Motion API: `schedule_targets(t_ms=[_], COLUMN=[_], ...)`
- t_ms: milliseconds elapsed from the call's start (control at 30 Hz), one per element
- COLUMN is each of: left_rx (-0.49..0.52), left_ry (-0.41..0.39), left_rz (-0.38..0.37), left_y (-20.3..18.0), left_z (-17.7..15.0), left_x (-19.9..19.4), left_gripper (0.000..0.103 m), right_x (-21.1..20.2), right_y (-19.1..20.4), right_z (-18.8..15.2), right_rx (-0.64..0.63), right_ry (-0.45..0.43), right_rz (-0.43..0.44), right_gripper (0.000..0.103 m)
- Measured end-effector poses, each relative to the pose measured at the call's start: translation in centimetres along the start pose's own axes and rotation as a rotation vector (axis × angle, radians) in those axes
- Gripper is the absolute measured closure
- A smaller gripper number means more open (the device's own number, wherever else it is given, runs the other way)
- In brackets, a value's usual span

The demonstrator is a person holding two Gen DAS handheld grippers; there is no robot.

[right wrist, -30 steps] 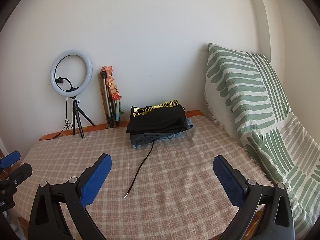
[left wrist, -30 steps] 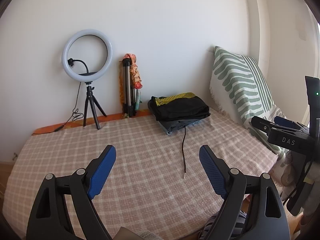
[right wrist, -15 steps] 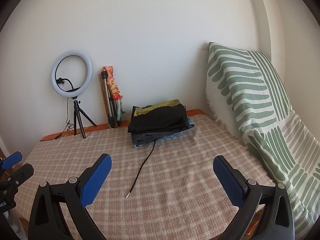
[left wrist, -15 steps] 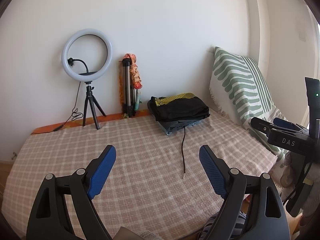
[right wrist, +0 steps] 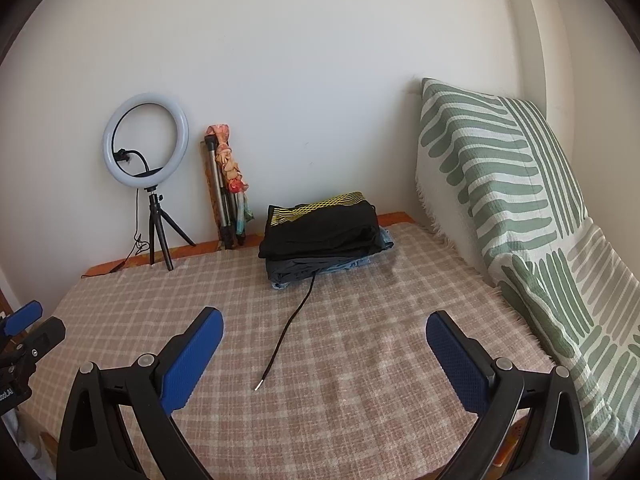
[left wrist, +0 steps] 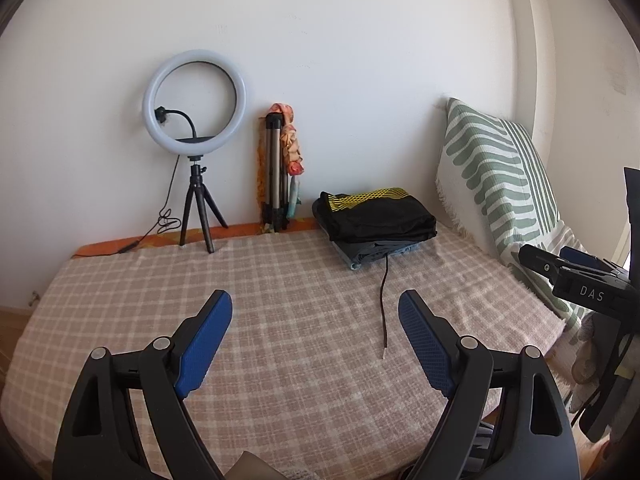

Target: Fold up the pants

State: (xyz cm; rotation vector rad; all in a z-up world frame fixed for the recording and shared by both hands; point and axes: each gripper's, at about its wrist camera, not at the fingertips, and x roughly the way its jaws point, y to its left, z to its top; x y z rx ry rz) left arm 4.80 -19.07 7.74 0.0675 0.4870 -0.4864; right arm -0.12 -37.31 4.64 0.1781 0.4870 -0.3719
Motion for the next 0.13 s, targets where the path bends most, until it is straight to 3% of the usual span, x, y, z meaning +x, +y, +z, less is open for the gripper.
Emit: schedule_targets(t_ms=[133], left_rx=[-0.009], left_ry=[0.002], left_rz=[-0.005], left_y=[0.72], left_z=[0.15], left_x=[-0.16], left_gripper=[0.018], right_x=[0.36], right_y=[0.22], right_z=[0.09], right_rx=[-0.003], right_ry=[0.008], right_rz=[0.010], right_gripper=[0.000])
